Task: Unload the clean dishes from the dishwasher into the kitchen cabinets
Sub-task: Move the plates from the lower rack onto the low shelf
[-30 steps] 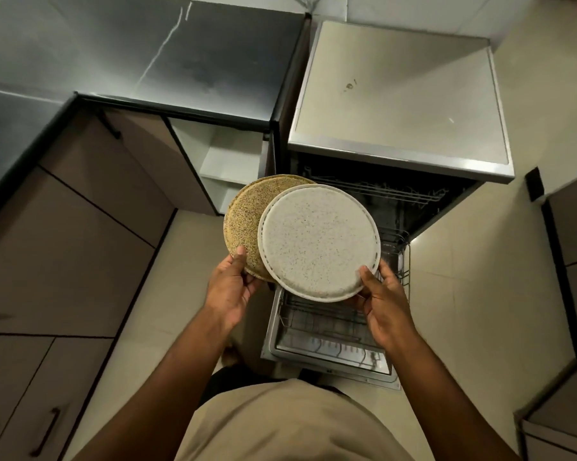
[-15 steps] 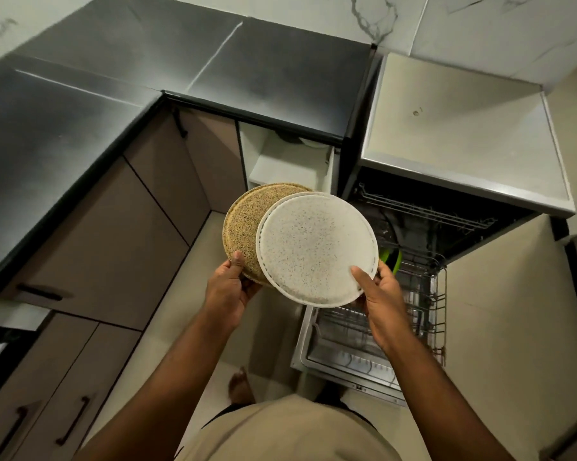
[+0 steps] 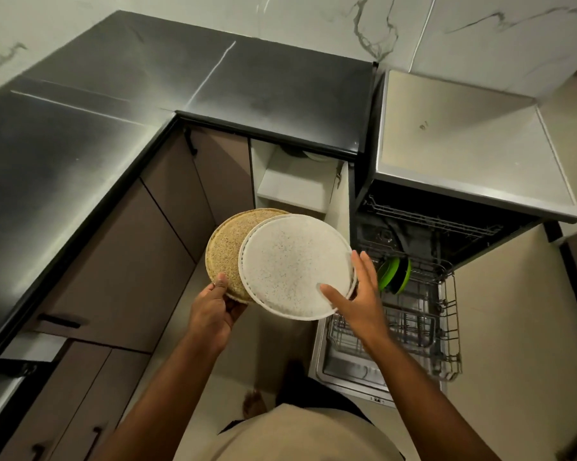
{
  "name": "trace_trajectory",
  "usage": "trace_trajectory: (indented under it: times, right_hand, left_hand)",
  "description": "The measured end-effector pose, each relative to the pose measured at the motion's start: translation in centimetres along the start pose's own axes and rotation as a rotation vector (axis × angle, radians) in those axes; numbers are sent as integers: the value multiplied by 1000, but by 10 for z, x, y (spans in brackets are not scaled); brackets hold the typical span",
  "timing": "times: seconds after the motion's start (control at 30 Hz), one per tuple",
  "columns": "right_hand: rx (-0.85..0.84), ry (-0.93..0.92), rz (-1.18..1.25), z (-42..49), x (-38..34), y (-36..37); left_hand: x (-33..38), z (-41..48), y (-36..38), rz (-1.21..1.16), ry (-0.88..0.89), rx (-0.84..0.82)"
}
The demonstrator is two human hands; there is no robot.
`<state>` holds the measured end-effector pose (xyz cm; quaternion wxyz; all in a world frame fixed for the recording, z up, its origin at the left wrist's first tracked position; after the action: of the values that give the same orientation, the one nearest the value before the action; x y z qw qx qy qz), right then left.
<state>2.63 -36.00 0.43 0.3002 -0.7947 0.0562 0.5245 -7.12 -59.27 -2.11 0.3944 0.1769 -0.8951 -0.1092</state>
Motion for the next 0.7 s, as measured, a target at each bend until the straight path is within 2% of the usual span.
trace_trajectory:
  times: [0.1,0.23,0.37,0.47,0.6,0.7]
  right_hand:
    - [-65,-117,-102,15,-6,10]
    - [-105,-181,-290,37,-13,26]
    - [-58,-418,-662,60,-29,40]
    - [-109,-557,-905,76,-44,55]
    - [-211,-657,-980,94,-60,75]
    - [-256,-591,-933,110,-60,85]
  left_hand:
    - [9,13,5,-6,1,-2]
    - [26,36,14,4,19,-2]
    - [45,59,29,6,28,-6]
    - [53,74,41,-5,38,-8]
    - [62,93,54,22,33,-28]
    - [68,109,61,63,21,-39]
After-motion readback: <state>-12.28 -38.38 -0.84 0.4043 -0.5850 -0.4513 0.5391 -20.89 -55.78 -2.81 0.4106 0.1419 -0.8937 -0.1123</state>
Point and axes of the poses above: each hand's wrist, its own z-axis towards the middle knuckle, its own y-axis out of the palm, x = y × z, the point moved 4 cm from there along z, towards the middle knuckle, and after that the axes turned 4 degrees about y, right-handed, at the moved point
